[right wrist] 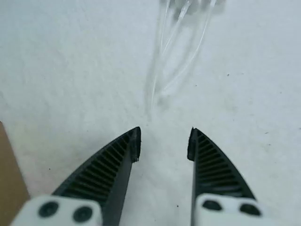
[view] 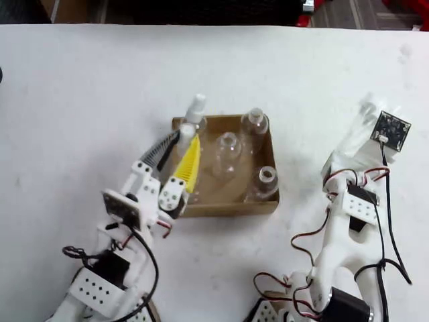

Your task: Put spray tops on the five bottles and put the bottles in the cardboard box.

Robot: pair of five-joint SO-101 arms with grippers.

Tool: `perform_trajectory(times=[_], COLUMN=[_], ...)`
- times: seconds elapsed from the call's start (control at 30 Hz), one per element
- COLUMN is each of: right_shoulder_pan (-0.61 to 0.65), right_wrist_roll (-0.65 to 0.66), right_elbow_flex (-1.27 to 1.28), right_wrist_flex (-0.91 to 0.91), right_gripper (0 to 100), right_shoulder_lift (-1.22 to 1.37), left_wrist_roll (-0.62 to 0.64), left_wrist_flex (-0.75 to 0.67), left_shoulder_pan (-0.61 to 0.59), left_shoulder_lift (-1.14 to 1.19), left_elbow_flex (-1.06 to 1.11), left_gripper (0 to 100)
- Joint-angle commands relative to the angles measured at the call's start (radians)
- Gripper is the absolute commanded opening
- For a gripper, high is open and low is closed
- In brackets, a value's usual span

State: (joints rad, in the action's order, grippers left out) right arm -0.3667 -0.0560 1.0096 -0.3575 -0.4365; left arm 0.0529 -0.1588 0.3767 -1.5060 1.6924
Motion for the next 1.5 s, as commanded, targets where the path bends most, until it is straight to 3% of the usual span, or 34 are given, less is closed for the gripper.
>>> perform_trajectory(times=[0.0, 0.2, 0.37, 0.6, 0.8, 0.97, 1.2, 1.33, 1.47], right_shoulder_pan=[0.007, 0.007, 0.007, 0.005, 0.005, 0.005, 0.005, 0.004, 0.005], right_wrist_roll=[0.012, 0.012, 0.012, 0.012, 0.012, 0.012, 0.009, 0.008, 0.009], right_elbow_flex=[-0.003, -0.003, -0.003, -0.003, -0.003, -0.003, -0.003, -0.023, -0.158], right_wrist_flex=[0.016, 0.018, 0.018, 0.018, 0.018, 0.018, 0.013, 0.002, -0.170], right_gripper=[14.4, 14.4, 14.4, 14.4, 14.4, 14.4, 14.4, 14.4, 14.4], right_shoulder_lift=[-0.004, -0.004, -0.004, -0.004, -0.004, -0.004, -0.007, -0.013, 0.004], left_wrist_roll=[0.055, 0.055, 0.091, 0.101, 0.101, 0.107, 0.109, 0.101, 0.100], left_wrist_flex=[0.049, 0.140, 0.276, 0.341, 0.488, 0.643, 0.888, 0.930, 0.930], left_shoulder_pan=[-0.033, -0.027, -0.030, -0.035, -0.039, -0.096, -0.275, -0.386, -0.478], left_shoulder_lift=[-0.053, -0.125, -0.186, -0.292, -0.321, -0.321, -0.321, -0.321, -0.321], left_elbow_flex=[0.005, 0.005, 0.000, -0.002, -0.115, -0.270, -0.356, -0.327, -0.241], left_gripper=[2, 3, 18, 12, 12, 12, 12, 12, 12])
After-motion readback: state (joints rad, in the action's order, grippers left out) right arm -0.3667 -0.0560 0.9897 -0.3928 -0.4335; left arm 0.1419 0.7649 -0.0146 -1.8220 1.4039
